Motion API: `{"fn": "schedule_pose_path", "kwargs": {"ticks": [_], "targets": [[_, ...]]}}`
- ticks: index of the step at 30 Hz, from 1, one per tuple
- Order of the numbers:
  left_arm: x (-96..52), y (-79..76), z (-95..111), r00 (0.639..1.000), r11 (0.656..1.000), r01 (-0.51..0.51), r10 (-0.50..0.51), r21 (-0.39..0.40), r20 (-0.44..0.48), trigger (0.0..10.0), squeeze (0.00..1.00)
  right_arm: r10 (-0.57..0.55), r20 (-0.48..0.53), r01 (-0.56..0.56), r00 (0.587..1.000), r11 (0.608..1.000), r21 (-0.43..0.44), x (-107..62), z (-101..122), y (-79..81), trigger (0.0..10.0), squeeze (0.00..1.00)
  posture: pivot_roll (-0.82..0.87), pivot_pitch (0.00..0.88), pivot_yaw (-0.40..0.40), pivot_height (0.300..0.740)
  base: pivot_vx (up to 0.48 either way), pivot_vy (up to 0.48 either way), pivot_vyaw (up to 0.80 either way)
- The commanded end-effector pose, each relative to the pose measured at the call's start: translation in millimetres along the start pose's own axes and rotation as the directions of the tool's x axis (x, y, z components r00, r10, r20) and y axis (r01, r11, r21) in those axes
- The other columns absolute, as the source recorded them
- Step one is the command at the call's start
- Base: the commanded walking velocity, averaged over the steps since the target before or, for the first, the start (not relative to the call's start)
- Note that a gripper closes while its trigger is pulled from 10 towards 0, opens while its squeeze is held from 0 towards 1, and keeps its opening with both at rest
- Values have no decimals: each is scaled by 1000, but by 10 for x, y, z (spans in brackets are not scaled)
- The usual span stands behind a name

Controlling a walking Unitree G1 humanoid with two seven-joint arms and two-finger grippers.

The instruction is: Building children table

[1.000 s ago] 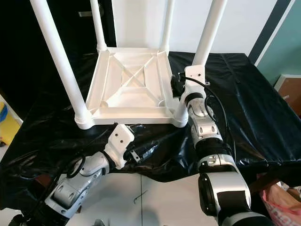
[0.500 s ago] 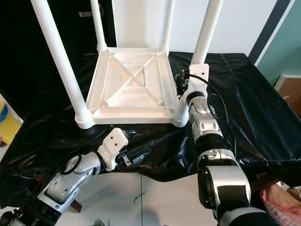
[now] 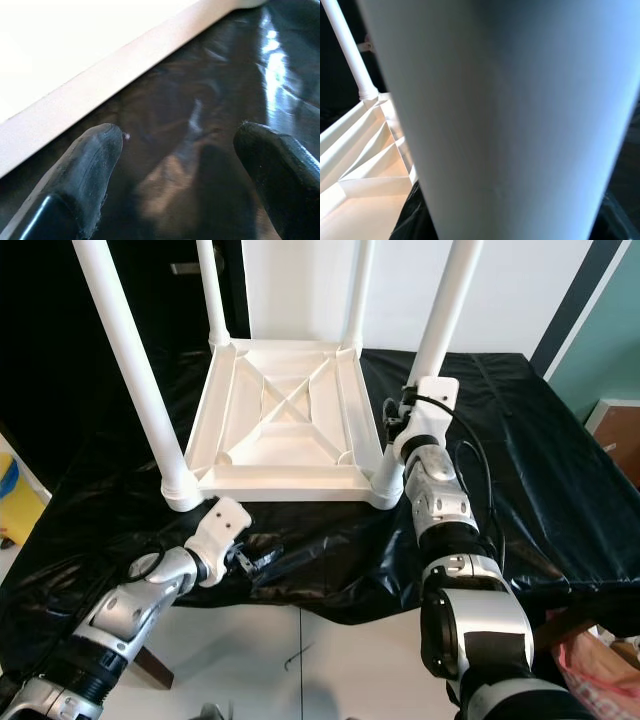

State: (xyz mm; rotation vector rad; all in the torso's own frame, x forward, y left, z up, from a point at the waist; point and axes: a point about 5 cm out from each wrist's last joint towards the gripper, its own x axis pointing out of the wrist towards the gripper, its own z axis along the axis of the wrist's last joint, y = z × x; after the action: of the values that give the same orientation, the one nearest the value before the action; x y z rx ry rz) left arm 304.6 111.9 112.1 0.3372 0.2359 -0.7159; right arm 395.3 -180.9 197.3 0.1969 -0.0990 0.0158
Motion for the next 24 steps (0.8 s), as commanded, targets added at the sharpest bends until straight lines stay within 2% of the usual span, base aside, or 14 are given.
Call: {"fn": "schedule_pose_path", "kwargs": {"ticks": [1, 4, 6, 10, 11, 14, 15, 16, 19, 20, 22, 23, 24], "targets": [[-10, 169, -52, 972, 973, -232, 231, -14, -43, 10000, 0, -14, 21, 8, 1000, 966, 259, 19, 71, -10, 10000, 0, 23, 0, -72, 740, 0, 0, 0], [0, 317, -81, 946, 948, -315, 310, -36, -96, 10000, 0, -12, 19, 4, 1000, 915, 404, -31, 73, -50, 10000, 0, 18, 0, -66, 740, 0, 0, 0], [0, 317, -81, 946, 948, -315, 310, -36, -96, 10000, 0, -12, 19, 4, 1000, 915, 404, -31, 73, -50, 10000, 0, 18, 0, -66, 740, 0, 0, 0], [-5, 378, -121, 931, 937, -348, 341, -31, -128, 10000, 0, -15, 24, 2, 1000, 881, 473, -123, 53, -93, 10000, 0, 4, 0, -55, 740, 0, 0, 0], [4, 425, -140, 917, 925, -379, 371, -31, -144, 10000, 0, -16, 26, 1, 1000, 865, 501, -178, 33, -116, 10000, 0, 2, 2, -55, 740, 0, 0, 0], [10, 457, -153, 907, 916, -400, 391, -31, -155, 10000, 0, -16, 26, 0, 1000, 854, 520, -213, 21, -130, 10000, 0, 1, 2, -55, 740, 0, 0, 0], [19, 527, -159, 887, 896, -442, 429, -44, -169, 10000, 0, -18, 19, 5, 1000, 848, 529, -256, -12, -145, 10000, 0, -3, 4, -52, 740, 0, 0, 0], [19, 527, -159, 887, 896, -442, 429, -44, -169, 10000, 0, -18, 19, 5, 1000, 848, 529, -256, -12, -145, 10000, 0, -3, 4, -52, 740, 0, 0, 0], [34, 837, -106, 789, 793, -604, 580, -78, -203, 10000, 0, -13, -12, 17, 1000, 839, 544, -406, -129, -173, 10000, 0, -9, 8, -48, 740, 0, 0, 0], [42, 923, -58, 765, 768, -635, 611, -80, -205, 10000, 0, -11, -24, 22, 1000, 836, 549, -453, -167, -178, 10000, 0, -11, 10, -46, 740, 0, 0, 0], [47, 971, -25, 753, 756, -650, 626, -80, -204, 10000, 0, -10, -31, 25, 999, 834, 551, -481, -189, -180, 10000, 0, -11, 10, -46, 740, 0, 0, 0], [46, 1039, 37, 733, 735, -674, 652, -75, -196, 10000, 0, -8, -41, 29, 999, 833, 553, -508, -218, -179, 10000, 0, -18, 13, -40, 740, 0, 0, 0], [46, 1039, 37, 733, 735, -674, 652, -75, -196, 10000, 0, -8, -41, 29, 999, 833, 553, -508, -218, -179, 10000, 0, -18, 13, -40, 740, 0, 0, 0]]}}
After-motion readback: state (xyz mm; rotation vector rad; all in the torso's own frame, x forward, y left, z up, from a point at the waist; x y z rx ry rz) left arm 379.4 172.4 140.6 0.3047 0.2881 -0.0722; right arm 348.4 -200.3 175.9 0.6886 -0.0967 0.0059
